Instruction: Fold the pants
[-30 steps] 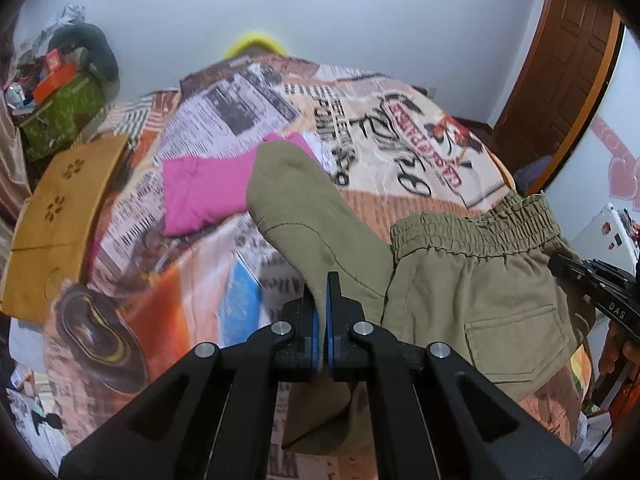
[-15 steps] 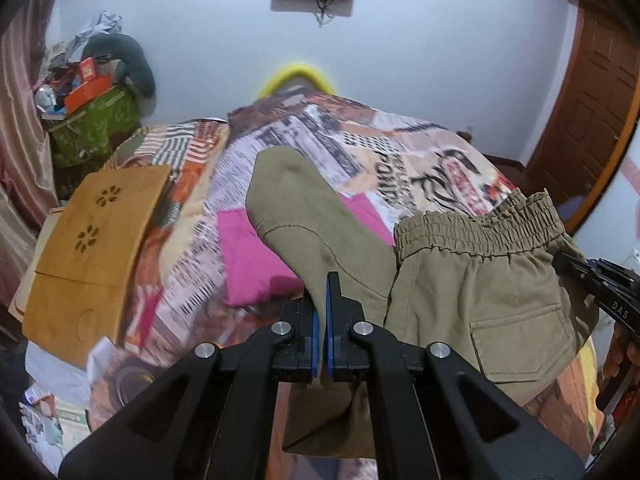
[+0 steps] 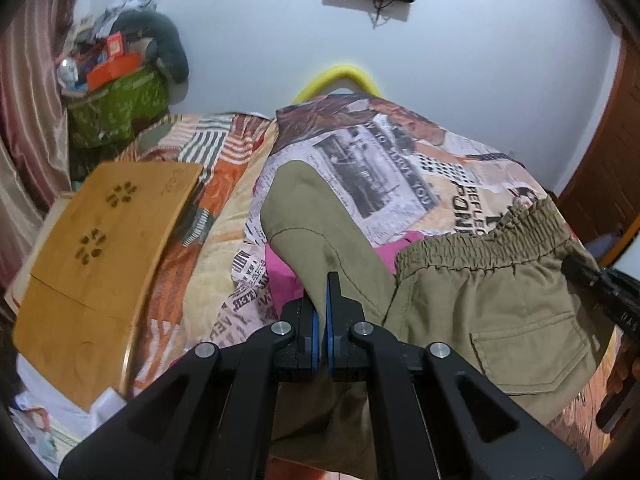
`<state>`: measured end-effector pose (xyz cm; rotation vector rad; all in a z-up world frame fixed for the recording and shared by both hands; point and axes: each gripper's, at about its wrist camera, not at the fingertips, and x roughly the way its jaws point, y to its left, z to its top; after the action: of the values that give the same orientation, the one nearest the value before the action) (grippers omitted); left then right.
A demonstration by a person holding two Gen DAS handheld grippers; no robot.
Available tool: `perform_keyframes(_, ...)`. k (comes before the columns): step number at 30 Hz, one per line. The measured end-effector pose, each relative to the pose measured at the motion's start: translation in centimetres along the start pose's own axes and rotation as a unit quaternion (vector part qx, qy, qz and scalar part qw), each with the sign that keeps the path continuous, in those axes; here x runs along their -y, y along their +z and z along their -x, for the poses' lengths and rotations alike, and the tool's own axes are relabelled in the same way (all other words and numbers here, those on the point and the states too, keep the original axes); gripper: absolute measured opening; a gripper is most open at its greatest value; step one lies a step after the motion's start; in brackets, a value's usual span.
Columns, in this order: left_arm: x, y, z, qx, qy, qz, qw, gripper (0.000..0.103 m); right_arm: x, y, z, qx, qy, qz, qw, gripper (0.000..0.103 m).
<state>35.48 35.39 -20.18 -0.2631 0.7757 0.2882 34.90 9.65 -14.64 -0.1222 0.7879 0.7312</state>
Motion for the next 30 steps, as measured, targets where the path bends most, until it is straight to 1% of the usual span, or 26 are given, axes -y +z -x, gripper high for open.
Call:
perform_keyframes(2, -0.7, -0.2, -1.9, -0.009, -0.001, 0.010, 0.9999, 0.003, -0.2, -0.2, -1.8, -0.012, -0.006, 0.010, 1.000, 0.007)
perform_keyframes(4, -1.6, -1.0, -4.2, -0.031, 0.002, 0.019, 0.9994, 0.003, -0.3, -0.9, -3.7, -0.031, -0.006, 0.014, 0.999, 0.007)
perform_keyframes(7, -2.6, -2.5, -5.3, -0.042, -0.001, 0.024, 0.9988, 0.003, 0.0, -2.5, -5.0, -0.051, 0.006, 0.005, 0.999, 0.007)
perform_keyframes(9, -3.0, -3.2, -5.5, -0.044, -0.004, 0.023, 0.9987, 0.003, 0.4, -3.3, -5.1, -0.058, 0.011, -0.003, 0.998, 0.007)
perform_keyframes(11, -3.4, -3.8, -5.4, -0.053, -0.006, 0.025, 0.9982, 0.003, 1.1, -4.1, -4.9, -0.073, 0.036, -0.029, 0.996, 0.007)
perform_keyframes(13, -3.6, -4.3, -5.2, -0.064, -0.007, 0.026, 0.9976, 0.003, 1.3, -4.9, -4.0, -0.076, 0.054, -0.046, 0.995, 0.007)
perform_keyframes(14, -3.6, -4.5, -5.1, -0.069, -0.004, 0.022, 0.9974, 0.003, 1.3, -5.2, -3.7, -0.078, 0.061, -0.049, 0.994, 0.008)
perform_keyframes(15, -3.4, -4.8, -5.1, -0.074, 0.004, 0.012, 0.9972, 0.003, 1.0, -5.7, -3.3, -0.082, 0.069, -0.047, 0.993, 0.011)
perform_keyframes(17, -3.2, -5.5, -5.0, -0.082, 0.021, -0.007, 0.9964, 0.003, 0.3, -6.5, -3.0, -0.099, 0.072, -0.039, 0.992, 0.012)
perform_keyframes(19, -2.8, -6.3, -4.9, -0.091, 0.030, -0.021, 0.9951, 0.003, -0.4, -7.4, -2.8, -0.117, 0.064, -0.028, 0.991, 0.023)
perform_keyframes(21, -2.5, -6.9, -4.9, -0.094, 0.036, -0.034, 0.9943, 0.003, -0.8, -8.3, -2.1, -0.118, 0.056, -0.018, 0.991, 0.053)
perform_keyframes(23, -2.2, -7.3, -4.8, -0.094, 0.042, -0.044, 0.9937, 0.003, -0.7, -8.8, -1.6, -0.107, 0.042, -0.014, 0.993, 0.057)
perform_keyframes(24, -2.2, -7.4, -4.8, -0.095, 0.044, -0.045, 0.9935, 0.003, -0.5, -9.1, -1.5, -0.108, 0.041, -0.018, 0.993, 0.058)
perform_keyframes(28, -2.3, -7.8, -5.2, -0.098, 0.043, -0.043, 0.9933, 0.003, 1.3, -9.5, -1.9, -0.115, 0.033, -0.070, 0.990, 0.058)
perform_keyframes(30, -2.2, -8.0, -5.3, -0.099, 0.042, -0.043, 0.9932, 0.003, 1.8, -9.7, -2.6, -0.126, 0.029, -0.083, 0.988, 0.058)
